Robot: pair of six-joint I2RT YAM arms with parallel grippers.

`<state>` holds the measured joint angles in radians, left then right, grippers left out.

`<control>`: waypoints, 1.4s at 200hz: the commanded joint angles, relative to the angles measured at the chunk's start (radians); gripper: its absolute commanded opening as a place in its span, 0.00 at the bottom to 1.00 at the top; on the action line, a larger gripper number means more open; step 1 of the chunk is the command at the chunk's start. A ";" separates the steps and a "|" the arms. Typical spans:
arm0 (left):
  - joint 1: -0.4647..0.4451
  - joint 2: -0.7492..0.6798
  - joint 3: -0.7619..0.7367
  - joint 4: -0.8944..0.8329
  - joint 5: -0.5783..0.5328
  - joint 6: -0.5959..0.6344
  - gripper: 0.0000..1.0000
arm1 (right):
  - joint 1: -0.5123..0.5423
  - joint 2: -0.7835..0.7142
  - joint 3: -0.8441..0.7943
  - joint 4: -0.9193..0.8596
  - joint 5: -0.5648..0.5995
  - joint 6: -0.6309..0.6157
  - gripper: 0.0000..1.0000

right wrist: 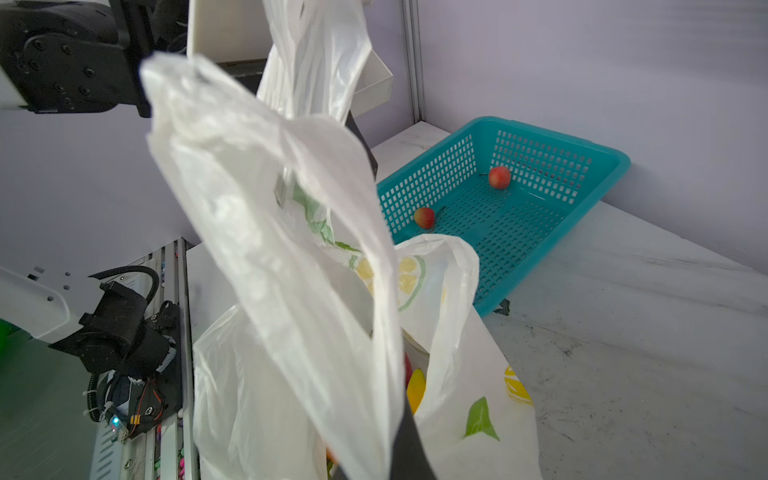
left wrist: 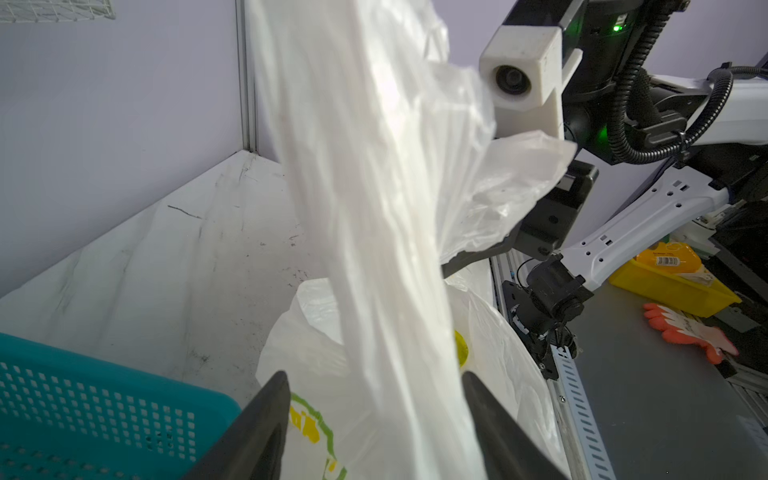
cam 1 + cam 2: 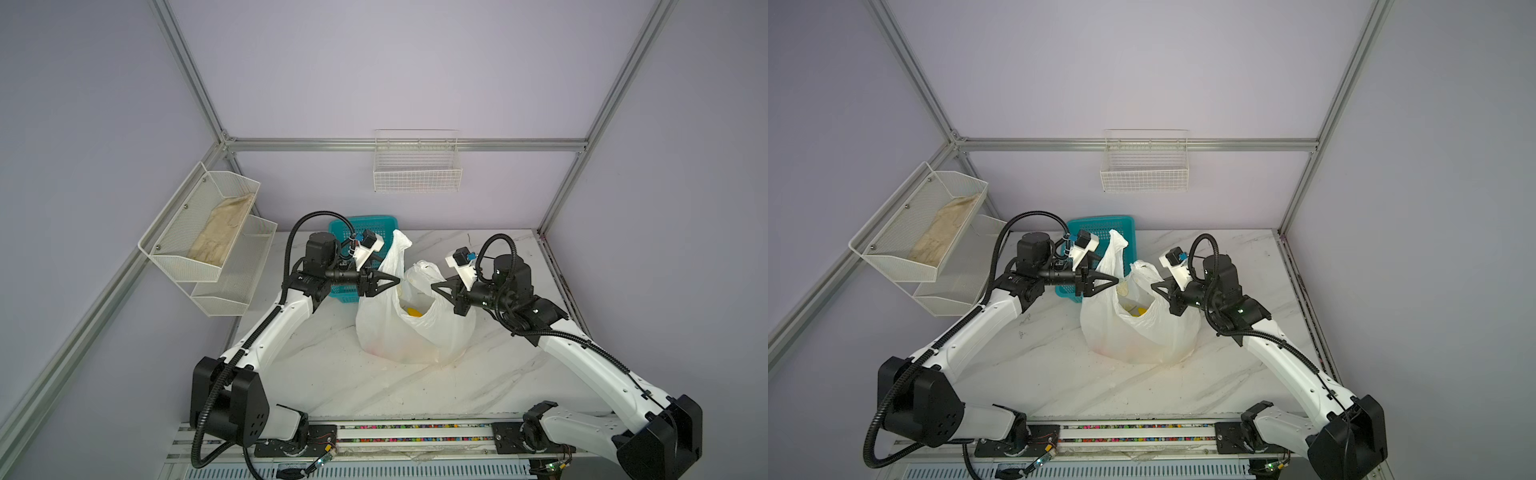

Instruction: Place the fake fruits into the plastic bag and tie a complex knot

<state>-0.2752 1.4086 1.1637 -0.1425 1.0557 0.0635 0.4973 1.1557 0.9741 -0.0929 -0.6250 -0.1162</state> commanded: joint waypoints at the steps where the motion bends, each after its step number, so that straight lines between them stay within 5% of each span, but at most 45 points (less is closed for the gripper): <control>1: 0.009 -0.032 0.027 0.059 0.026 -0.031 0.71 | -0.009 0.004 0.015 0.024 -0.019 -0.008 0.00; 40: 0.045 -0.089 -0.037 0.076 0.031 -0.036 0.83 | -0.016 0.014 0.016 0.024 -0.028 -0.013 0.00; 111: 0.087 -0.132 -0.093 0.083 0.046 -0.033 0.83 | -0.020 0.024 0.029 0.025 -0.045 -0.014 0.00; 194: 0.050 -0.018 0.007 0.105 0.101 -0.066 0.60 | -0.020 0.030 0.029 0.056 -0.074 0.003 0.00; 280: 0.036 -0.018 0.008 0.123 0.097 -0.066 0.24 | -0.022 0.002 0.014 0.051 -0.065 0.010 0.00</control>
<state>-0.2329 1.4071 1.1049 -0.0566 1.1339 0.0170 0.4812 1.1809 0.9741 -0.0593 -0.6739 -0.1055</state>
